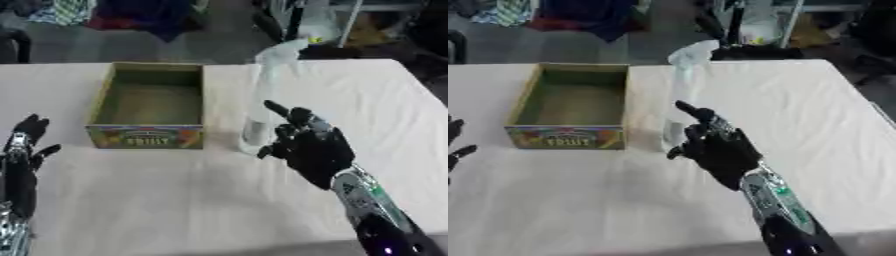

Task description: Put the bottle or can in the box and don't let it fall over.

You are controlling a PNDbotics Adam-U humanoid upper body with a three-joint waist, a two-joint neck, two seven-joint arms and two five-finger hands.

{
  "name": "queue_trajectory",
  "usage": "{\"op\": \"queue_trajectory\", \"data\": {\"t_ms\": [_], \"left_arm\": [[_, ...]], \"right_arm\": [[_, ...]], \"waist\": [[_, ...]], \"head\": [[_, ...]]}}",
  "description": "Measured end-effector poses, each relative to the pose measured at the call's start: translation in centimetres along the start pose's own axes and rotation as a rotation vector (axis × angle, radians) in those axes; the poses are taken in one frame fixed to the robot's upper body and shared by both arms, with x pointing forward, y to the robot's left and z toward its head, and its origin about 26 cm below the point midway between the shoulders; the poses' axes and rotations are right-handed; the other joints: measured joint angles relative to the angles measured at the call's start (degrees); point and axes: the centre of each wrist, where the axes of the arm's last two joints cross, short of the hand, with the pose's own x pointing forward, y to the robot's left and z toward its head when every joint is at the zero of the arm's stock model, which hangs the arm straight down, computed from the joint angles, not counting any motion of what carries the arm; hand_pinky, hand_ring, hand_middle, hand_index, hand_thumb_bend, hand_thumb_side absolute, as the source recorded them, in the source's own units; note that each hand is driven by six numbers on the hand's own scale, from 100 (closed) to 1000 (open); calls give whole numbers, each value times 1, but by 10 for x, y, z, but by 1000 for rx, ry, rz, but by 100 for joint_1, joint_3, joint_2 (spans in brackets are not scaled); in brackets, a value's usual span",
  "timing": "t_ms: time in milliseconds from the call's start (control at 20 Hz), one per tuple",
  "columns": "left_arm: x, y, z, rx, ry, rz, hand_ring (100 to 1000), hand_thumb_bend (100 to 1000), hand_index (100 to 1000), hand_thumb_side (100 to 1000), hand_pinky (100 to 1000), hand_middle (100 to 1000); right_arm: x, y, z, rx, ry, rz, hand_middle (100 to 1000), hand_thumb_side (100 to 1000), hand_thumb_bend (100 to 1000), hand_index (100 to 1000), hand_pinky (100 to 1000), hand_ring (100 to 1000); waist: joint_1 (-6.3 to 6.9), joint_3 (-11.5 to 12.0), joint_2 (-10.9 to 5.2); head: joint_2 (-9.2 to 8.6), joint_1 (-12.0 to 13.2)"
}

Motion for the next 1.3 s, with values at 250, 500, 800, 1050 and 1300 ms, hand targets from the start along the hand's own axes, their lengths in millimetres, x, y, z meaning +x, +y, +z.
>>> {"op": "queue_trajectory", "data": {"t_ms": [250,500,800,1050,1300], "left_arm": [[0,0,0,0,0,0,1000,100,962,990,812,866],[0,0,0,0,0,0,1000,100,962,990,811,866],[0,0,0,0,0,0,1000,100,962,989,811,865],[0,0,0,0,0,0,1000,100,962,989,811,865],[0,0,0,0,0,0,1000,100,962,989,811,864]], "right_arm": [[-3,-5,1,-34,10,-62,185,531,100,1000,529,172],[-2,-13,4,-91,-10,-81,173,524,100,1000,515,166],[1,-20,6,-143,-42,-89,162,519,100,1000,503,164],[3,-28,8,-195,-69,-97,158,514,100,1000,496,163],[5,-32,4,-223,-93,-107,148,509,100,1000,482,162]], "waist": [[-9,3,0],[-9,3,0],[-9,4,0],[-9,5,0],[-8,21,0]], "head": [[-1,-26],[-1,-27],[-1,-26],[-1,-21],[0,-21]]}}
